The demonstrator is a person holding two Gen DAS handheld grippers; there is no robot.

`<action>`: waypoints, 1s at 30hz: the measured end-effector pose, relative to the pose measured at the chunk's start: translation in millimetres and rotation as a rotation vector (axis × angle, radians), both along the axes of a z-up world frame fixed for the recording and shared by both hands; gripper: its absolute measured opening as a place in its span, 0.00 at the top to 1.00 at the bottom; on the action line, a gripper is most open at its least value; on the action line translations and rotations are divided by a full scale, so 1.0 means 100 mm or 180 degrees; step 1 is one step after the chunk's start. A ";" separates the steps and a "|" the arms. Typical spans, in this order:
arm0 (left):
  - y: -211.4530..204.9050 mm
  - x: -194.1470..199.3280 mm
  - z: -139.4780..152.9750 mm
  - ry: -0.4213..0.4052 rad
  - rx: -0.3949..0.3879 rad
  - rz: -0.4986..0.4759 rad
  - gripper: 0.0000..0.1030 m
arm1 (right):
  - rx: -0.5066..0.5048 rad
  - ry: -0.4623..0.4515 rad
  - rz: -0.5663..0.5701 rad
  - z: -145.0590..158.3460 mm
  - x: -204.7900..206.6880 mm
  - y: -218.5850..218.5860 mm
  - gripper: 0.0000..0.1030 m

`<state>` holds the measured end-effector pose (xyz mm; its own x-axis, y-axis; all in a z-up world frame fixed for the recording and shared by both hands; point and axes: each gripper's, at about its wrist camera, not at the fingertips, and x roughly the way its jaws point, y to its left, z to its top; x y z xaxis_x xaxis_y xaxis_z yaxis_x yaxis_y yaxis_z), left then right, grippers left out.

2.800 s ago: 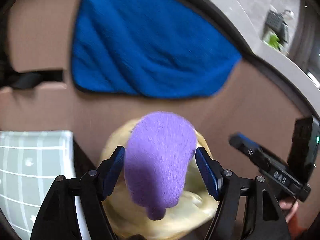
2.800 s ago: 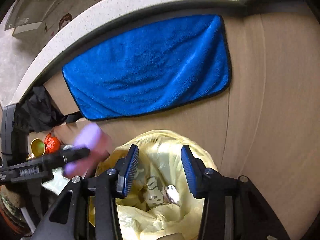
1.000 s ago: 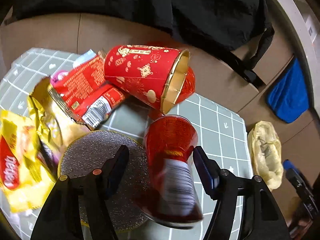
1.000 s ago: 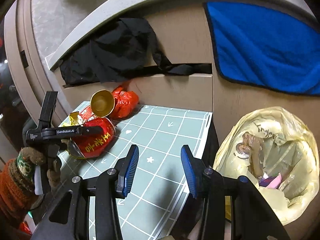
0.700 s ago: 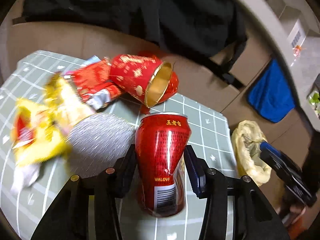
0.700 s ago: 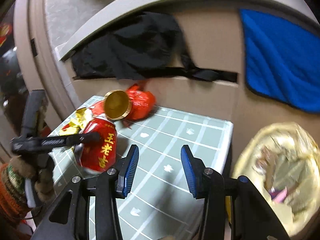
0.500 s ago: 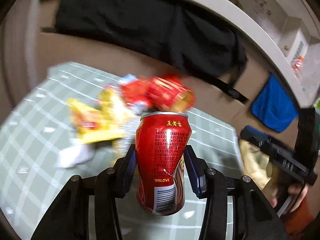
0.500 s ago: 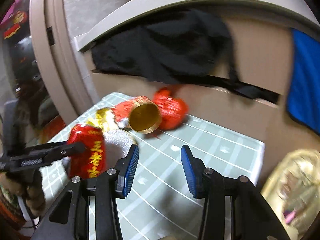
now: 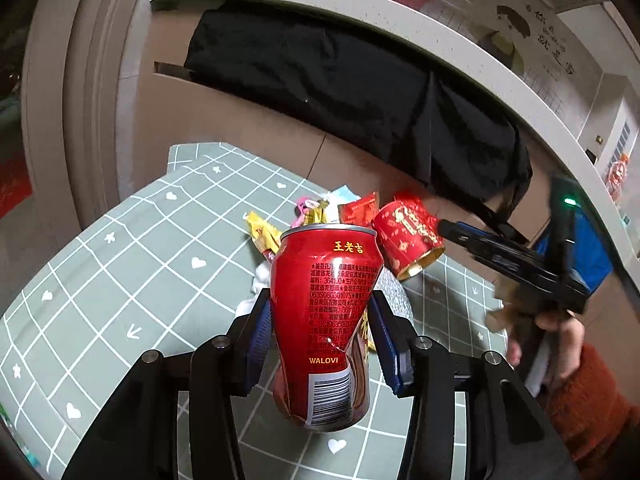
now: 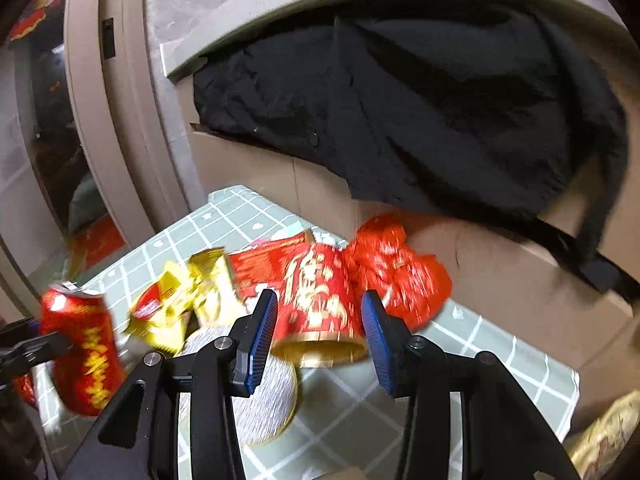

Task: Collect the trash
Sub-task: 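Grasp the red can with the left gripper while the right gripper grasps the red paper cup, then carry the red can and red cup over the bin with both grippers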

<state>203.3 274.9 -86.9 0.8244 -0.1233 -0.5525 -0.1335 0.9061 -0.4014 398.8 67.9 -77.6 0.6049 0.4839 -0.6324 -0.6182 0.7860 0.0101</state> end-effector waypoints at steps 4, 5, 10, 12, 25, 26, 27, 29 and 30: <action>0.02 0.02 -0.01 -0.0003 -0.0035 0.0007 0.54 | -0.0107 0.0275 -0.0010 -0.28 0.21 0.13 0.58; 0.03 0.02 -0.02 0.0005 -0.0042 0.0008 0.54 | -0.0137 0.0321 -0.0023 -0.36 0.24 0.15 0.51; 0.01 0.06 -0.05 0.0054 -0.0079 0.0012 0.54 | -0.0100 0.0435 -0.0010 -0.42 0.25 0.10 0.50; -0.02 0.07 -0.04 0.0054 -0.0084 0.0006 0.54 | -0.0152 0.0497 -0.0003 -0.40 0.21 0.06 0.51; -0.52 0.08 0.13 -0.0022 -0.0011 -0.0224 0.53 | 0.0089 0.0149 -0.0092 0.14 -0.54 -0.72 0.54; -0.57 0.08 0.15 -0.0033 0.0018 -0.0246 0.53 | 0.0094 0.0115 -0.0113 0.17 -0.59 -0.78 0.54; -0.62 0.08 0.17 -0.0046 0.0053 -0.0267 0.53 | 0.0097 0.0091 -0.0125 0.20 -0.61 -0.80 0.54; -0.72 0.10 0.22 -0.0073 0.0109 -0.0302 0.53 | 0.0126 0.0020 -0.0148 0.28 -0.71 -0.92 0.54; -0.77 0.11 0.25 -0.0093 0.0134 -0.0323 0.53 | 0.0141 -0.0023 -0.0163 0.33 -0.75 -0.97 0.54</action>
<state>214.3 197.6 -62.0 0.8246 -0.1842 -0.5348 -0.0290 0.9305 -0.3652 323.5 -29.6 -45.0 0.6341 0.4797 -0.6065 -0.5774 0.8154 0.0412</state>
